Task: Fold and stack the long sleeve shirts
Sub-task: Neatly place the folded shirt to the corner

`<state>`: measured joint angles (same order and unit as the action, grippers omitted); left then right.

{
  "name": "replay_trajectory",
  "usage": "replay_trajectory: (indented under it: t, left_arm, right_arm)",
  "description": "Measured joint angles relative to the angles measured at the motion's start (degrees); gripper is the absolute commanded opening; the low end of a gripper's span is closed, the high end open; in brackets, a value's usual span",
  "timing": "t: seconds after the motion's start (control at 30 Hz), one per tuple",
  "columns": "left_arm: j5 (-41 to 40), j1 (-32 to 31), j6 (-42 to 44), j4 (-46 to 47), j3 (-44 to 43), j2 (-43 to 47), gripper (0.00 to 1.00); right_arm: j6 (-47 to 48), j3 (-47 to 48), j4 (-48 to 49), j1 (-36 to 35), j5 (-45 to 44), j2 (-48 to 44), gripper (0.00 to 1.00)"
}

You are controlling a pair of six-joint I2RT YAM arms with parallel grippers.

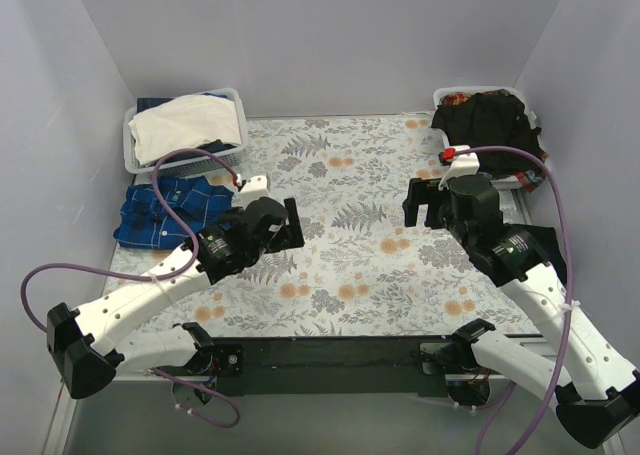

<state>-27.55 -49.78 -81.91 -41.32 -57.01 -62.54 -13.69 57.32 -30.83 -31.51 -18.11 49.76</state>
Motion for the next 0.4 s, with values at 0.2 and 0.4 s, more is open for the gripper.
replay_trajectory:
  t: [0.2,0.4]
  left_arm:
    - [-4.1,-2.6,1.1,1.3,0.0,-1.2,0.98]
    - [-6.0,-3.0,2.8,2.2,0.0,-2.4,0.98]
  right_arm:
    - [-1.3,-0.5,0.6,0.0,-1.8,-0.7,0.99]
    - [-1.6,-1.0,0.8,0.0,-2.7,-0.7,0.99]
